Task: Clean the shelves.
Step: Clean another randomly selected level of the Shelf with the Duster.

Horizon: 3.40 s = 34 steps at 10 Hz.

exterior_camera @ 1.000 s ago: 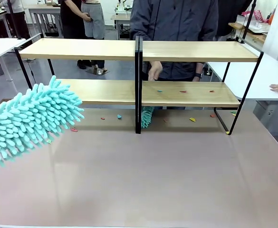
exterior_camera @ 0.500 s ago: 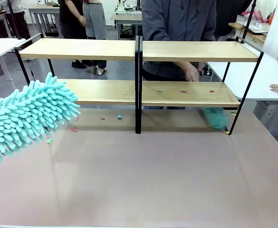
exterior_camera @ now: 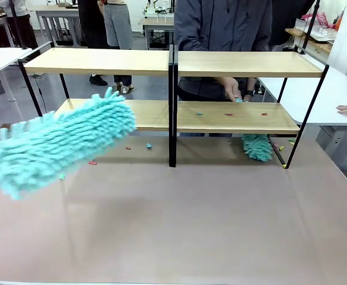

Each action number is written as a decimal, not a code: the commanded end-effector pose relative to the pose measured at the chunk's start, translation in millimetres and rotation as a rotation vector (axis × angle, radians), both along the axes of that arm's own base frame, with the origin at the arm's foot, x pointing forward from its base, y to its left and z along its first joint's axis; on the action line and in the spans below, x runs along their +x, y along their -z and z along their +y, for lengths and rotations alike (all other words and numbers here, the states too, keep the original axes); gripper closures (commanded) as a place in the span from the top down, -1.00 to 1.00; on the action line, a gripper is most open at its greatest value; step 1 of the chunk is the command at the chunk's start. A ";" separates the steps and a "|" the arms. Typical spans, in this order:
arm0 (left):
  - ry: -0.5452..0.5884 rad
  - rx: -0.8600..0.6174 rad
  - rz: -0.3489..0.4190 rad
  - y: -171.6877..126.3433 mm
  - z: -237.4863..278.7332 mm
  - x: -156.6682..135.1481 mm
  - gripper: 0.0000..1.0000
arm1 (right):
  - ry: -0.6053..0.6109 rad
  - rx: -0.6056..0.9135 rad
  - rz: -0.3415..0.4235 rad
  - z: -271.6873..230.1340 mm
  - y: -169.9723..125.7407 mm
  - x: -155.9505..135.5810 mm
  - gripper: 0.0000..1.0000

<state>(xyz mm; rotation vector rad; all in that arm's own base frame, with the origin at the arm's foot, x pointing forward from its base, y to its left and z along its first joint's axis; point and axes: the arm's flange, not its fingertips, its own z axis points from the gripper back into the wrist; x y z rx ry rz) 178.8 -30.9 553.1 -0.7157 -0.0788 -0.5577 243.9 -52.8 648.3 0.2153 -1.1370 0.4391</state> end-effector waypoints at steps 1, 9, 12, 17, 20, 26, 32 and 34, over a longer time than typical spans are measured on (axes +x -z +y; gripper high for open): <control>-0.031 0.056 0.084 26.1 -75.8 26.2 -0.74 | -0.005 -0.005 -0.007 -1.6 -0.2 0.2 1.00; -0.048 -0.042 0.162 53.9 -200.2 43.5 -0.74 | -0.005 -0.005 -0.007 -1.6 -0.2 0.2 1.00; -0.082 -0.084 0.081 60.5 -267.5 50.2 -0.74 | -0.005 -0.005 -0.007 -1.6 -0.2 0.2 1.00; -0.320 -0.038 0.080 49.3 -342.8 101.9 -0.74 | -0.005 -0.005 -0.007 -1.6 -0.2 0.2 1.00; -0.486 0.027 -0.072 47.7 -403.4 109.8 -0.74 | -0.005 -0.005 -0.007 -1.6 -0.2 0.2 1.00; -0.612 0.106 -0.172 74.3 -397.3 113.9 -0.74 | -0.005 -0.005 -0.007 -1.6 -0.2 0.2 1.00; -0.622 0.096 -0.237 62.5 -410.9 122.1 -0.74 | -0.005 -0.005 -0.007 -1.6 -0.2 0.2 1.00; -0.671 0.175 -0.240 57.4 -424.4 137.1 -0.74 | -0.005 -0.005 -0.007 -1.6 -0.2 0.2 1.00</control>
